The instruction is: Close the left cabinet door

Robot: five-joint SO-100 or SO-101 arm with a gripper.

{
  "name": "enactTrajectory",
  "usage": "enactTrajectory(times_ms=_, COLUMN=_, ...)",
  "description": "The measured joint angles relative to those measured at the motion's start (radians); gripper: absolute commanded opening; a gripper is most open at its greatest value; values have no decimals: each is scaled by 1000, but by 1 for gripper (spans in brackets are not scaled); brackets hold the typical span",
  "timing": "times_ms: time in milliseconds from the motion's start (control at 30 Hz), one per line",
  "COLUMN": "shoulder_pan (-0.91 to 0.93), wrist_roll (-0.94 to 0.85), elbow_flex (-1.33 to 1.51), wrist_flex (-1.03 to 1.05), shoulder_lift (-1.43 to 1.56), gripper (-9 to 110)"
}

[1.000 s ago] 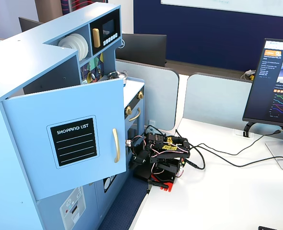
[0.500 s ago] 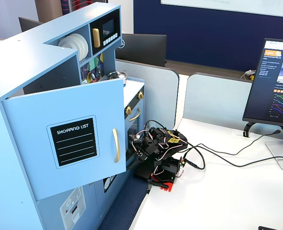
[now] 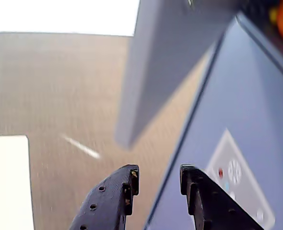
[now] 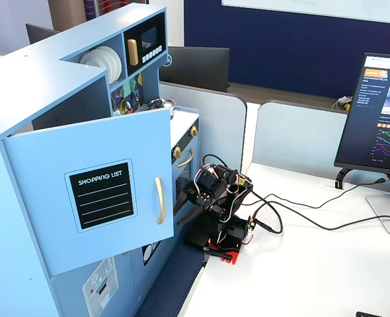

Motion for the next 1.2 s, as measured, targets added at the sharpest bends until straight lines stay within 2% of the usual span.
enactTrajectory(times_ms=367, shoulder_pan=-189, wrist_roll=-98, elbow_flex=-253, wrist_flex=-66, shoulder_lift=-192, gripper=0)
enactTrajectory(times_ms=633, shoulder_pan=-281, wrist_roll=-156, elbow_flex=-382, wrist_flex=-199, shoulder_lift=-414, gripper=0)
enactTrajectory(times_ms=967, shoulder_pan=-276, wrist_roll=-156, elbow_flex=-528, wrist_flex=-351, shoulder_lift=-675, gripper=0)
enactTrajectory(times_ms=1200, shoulder_pan=-152, wrist_roll=-112, elbow_flex=-548, wrist_flex=-379, shoulder_lift=-732, gripper=0)
